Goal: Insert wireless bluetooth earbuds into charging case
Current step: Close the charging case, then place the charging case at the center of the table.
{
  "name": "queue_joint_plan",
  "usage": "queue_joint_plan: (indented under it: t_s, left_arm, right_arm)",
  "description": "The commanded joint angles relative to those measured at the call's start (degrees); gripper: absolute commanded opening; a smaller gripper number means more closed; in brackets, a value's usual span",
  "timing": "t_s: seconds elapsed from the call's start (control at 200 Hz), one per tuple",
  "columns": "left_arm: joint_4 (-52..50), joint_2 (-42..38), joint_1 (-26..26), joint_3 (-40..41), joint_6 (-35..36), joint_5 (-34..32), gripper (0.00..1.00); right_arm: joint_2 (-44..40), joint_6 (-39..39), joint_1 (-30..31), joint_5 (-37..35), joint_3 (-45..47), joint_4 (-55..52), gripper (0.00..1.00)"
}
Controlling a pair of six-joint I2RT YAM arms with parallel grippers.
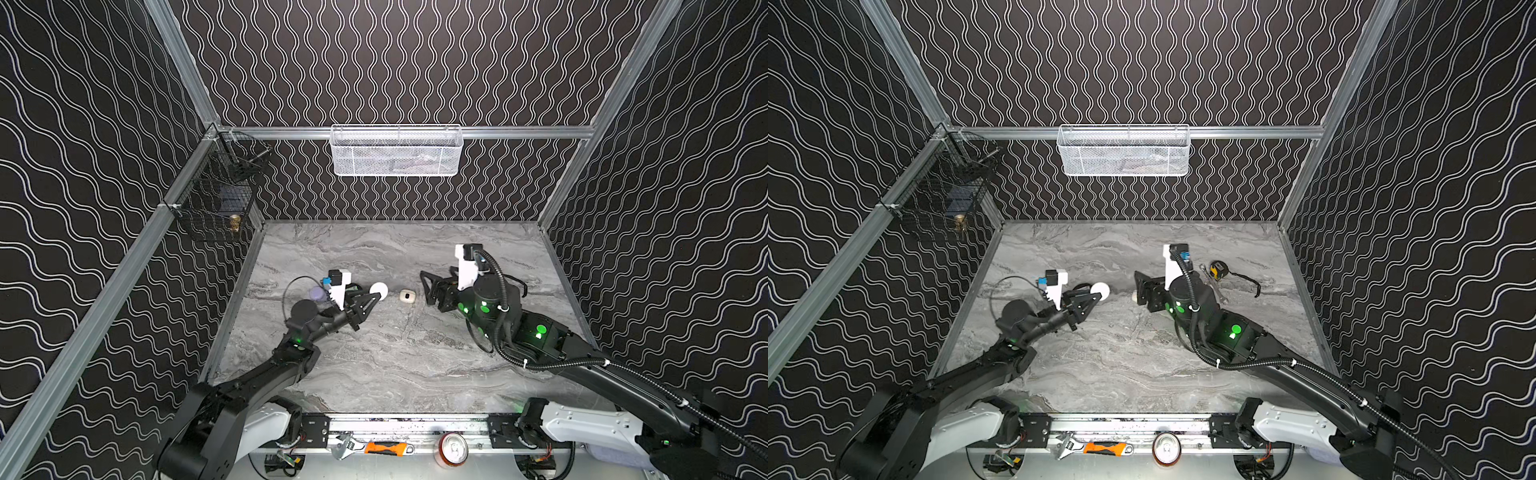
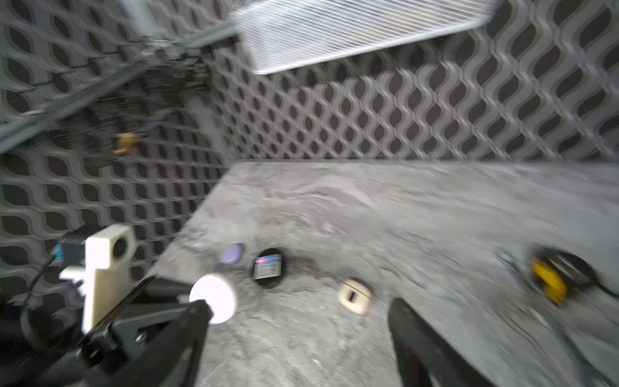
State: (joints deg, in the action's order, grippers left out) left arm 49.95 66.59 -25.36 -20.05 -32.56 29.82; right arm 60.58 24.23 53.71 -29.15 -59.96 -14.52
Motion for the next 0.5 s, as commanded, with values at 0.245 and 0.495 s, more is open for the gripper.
queue_joint_plan:
  t_s: [0.245,0.495]
  left_arm:
    - [1.93,21.02,-7.81,1.34,-5.18,-16.03,0.00]
    - [4.72,31.50,-11.31,-0.22,-4.06,-19.01,0.00]
  right_arm:
    - [-5.18,-3.32,-5.05,-5.62,15.54,14.05,1.00]
    - [0.33,-7.18,-17.44,-10.71,18.31,16.89,1.00]
